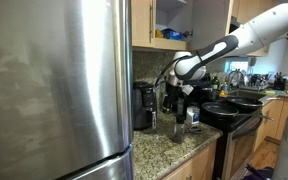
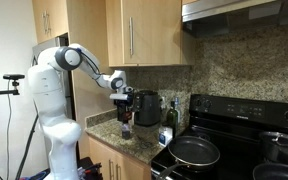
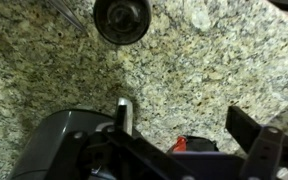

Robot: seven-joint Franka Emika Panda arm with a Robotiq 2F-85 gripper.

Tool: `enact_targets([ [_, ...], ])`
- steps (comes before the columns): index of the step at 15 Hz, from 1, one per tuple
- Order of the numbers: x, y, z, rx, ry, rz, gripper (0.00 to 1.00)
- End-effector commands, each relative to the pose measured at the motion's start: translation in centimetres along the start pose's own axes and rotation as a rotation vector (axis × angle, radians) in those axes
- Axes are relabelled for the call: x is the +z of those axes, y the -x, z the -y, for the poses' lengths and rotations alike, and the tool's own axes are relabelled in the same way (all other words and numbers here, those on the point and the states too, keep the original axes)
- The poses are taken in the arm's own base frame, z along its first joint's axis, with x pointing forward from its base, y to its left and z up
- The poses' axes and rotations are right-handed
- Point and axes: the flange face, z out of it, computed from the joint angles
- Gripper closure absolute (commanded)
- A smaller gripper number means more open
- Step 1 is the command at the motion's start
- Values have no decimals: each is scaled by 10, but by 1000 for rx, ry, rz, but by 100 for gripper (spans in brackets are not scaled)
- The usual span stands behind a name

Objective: Open the airfryer, place the bottle of black pepper inside the open upper cabinet, close the open upper cabinet

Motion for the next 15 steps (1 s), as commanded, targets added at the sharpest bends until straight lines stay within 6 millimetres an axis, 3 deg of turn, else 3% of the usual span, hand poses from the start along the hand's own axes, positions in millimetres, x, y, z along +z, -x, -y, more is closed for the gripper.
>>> enact_targets([
  [1, 39, -21, -14, 147, 11, -127, 0],
  [5, 74, -28, -21, 221, 103, -241, 0],
  [11, 74, -31, -17, 214, 100, -226, 0],
  [15, 77, -37, -15, 261, 97, -335, 0],
])
